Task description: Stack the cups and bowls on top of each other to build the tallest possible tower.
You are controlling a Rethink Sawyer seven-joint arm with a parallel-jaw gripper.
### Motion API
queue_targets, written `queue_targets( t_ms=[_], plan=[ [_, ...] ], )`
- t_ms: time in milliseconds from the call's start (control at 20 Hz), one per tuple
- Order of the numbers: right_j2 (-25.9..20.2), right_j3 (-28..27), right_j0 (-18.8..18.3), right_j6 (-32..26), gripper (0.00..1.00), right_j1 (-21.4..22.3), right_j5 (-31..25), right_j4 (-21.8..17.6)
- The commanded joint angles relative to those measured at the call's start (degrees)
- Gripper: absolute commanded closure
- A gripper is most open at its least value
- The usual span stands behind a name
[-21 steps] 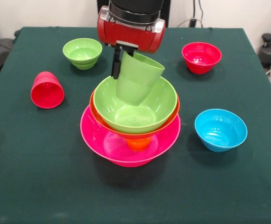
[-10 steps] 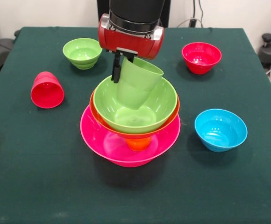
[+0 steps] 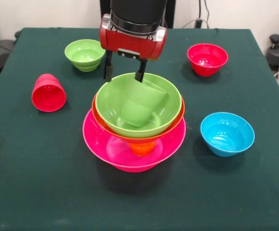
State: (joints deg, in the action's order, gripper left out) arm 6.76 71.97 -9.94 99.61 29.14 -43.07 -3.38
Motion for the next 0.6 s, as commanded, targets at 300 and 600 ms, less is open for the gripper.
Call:
queue_targets(
  t_ms=[300,600],
  plan=[
    [-5.8,-0.5,-1.1,1.0,0.0,-0.8,-6.5,0.6],
    [-6.0,-1.6,-1.4,0.3,0.0,-1.3,-6.1,0.3]
  ],
)
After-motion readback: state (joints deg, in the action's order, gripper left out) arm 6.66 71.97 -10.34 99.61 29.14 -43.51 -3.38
